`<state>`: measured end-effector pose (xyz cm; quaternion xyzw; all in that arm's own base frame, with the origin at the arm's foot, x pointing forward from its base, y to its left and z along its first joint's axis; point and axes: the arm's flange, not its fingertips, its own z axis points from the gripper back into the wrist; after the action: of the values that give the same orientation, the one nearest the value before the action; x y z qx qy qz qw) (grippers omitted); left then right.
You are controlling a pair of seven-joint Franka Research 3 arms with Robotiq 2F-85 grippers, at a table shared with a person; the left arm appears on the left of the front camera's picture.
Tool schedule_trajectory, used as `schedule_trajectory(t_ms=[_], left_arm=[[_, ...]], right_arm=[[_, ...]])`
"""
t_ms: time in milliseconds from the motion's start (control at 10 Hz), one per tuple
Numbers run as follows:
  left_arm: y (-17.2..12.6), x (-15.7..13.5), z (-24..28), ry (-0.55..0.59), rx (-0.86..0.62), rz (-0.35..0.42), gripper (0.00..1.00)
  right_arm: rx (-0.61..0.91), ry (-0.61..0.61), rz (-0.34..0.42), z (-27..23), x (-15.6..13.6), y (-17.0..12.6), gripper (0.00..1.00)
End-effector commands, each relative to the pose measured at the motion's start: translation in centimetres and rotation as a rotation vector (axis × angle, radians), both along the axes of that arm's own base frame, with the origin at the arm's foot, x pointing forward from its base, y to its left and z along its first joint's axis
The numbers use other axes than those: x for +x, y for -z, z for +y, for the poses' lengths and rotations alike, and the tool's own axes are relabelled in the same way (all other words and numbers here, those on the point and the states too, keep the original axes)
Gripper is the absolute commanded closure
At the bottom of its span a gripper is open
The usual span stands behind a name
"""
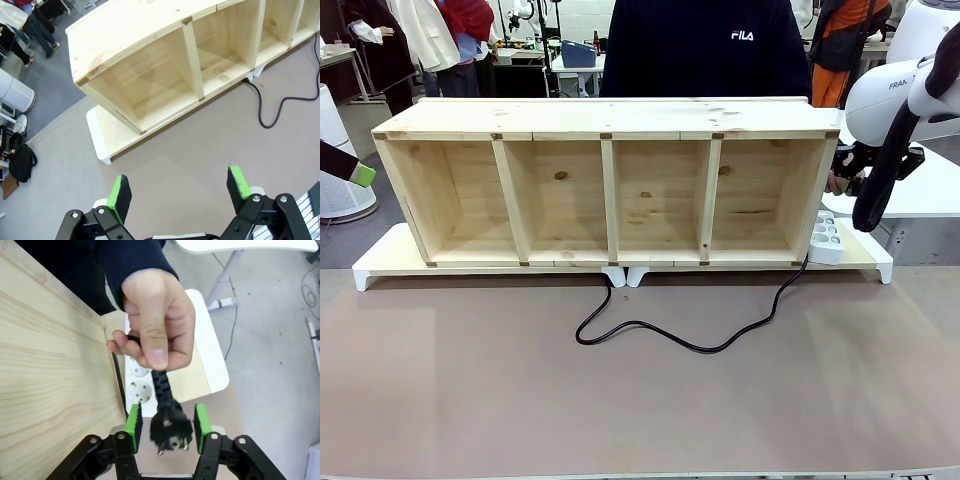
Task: Perform cable management.
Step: Release the Power Cable when the human grasps it.
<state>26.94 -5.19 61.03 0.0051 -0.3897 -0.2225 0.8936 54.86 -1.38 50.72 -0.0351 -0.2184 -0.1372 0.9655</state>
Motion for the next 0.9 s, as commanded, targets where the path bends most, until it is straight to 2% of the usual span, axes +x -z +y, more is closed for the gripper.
schedule_trajectory(t_ms=[0,100,300,400,600,800], left_arm=[[0.0,0.2,0.0,-0.002,-0.001,-0.006,0.0],[0.0,0.2,0.0,-0.002,-0.001,-0.006,0.0],[0.0,0.2,0.0,-0.002,-0.001,-0.006,0.0],[0.0,0.2,0.0,-0.002,-0.001,-0.006,0.0],[0.0,0.2,0.0,-0.002,-0.001,-0.006,0.0],[0.0,0.2,0.0,-0.002,-0.001,-0.006,0.0]], right_arm=[[-0.014,0.017,-0.016,0.5,-0.1,-0.2,0.24],[-0.016,-0.003,0.014,0.5,-0.1,-0.3,0.32],[-0.029,-0.001,0.011,0.6,-0.2,-0.4,0.12],[-0.041,0.012,-0.022,0.7,-0.2,-0.3,0.03],[-0.051,-0.03,0.001,1.1,0.2,0.0,0.03],[-0.024,-0.009,-0.001,0.0,-0.1,-0.2,0.03]])
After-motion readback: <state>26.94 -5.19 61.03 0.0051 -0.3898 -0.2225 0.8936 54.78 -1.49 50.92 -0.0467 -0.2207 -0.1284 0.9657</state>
